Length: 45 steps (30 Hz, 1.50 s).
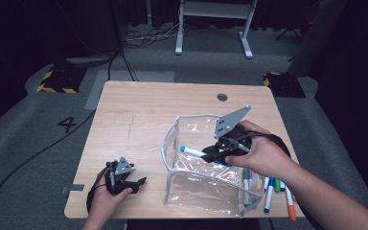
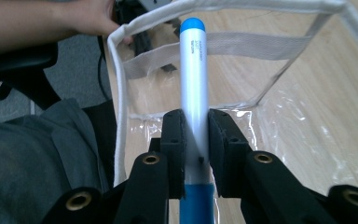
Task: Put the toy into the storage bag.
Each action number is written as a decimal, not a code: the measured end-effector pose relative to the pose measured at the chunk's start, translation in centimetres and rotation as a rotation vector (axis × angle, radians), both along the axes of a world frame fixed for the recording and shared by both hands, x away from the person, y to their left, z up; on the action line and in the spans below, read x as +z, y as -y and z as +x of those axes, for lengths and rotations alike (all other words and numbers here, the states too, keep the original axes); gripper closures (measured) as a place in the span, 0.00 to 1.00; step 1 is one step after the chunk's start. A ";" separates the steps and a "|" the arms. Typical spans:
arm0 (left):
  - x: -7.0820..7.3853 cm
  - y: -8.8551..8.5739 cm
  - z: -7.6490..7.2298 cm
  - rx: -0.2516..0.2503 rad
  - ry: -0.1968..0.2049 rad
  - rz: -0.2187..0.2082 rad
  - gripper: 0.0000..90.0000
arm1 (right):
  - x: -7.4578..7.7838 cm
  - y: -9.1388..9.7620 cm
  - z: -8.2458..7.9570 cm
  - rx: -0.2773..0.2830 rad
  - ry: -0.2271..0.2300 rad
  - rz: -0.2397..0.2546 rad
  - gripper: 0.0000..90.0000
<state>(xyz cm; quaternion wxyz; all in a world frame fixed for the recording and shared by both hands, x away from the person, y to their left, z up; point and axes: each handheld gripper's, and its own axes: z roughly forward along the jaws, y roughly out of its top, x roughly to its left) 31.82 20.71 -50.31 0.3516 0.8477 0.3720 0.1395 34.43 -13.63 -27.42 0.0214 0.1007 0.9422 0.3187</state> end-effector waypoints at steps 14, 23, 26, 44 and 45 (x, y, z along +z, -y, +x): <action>0.0 0.0 0.0 0.001 -0.002 0.000 0.32 | -4.1 -2.2 0.8 0.056 -0.086 -0.106 0.86; 0.0 0.0 0.0 0.001 -0.002 0.000 0.32 | -7.1 -2.7 1.5 0.070 -0.152 -0.186 0.86; 0.0 0.0 0.0 0.001 -0.002 0.000 0.32 | -8.3 -2.9 1.9 0.070 -0.179 -0.215 0.86; 0.0 0.0 0.0 -0.003 -0.005 -0.003 0.31 | -12.1 -3.6 3.1 0.108 -0.292 -0.338 0.86; 0.0 0.0 0.0 -0.003 -0.006 -0.003 0.31 | -12.4 -3.6 3.2 0.107 -0.293 -0.352 0.86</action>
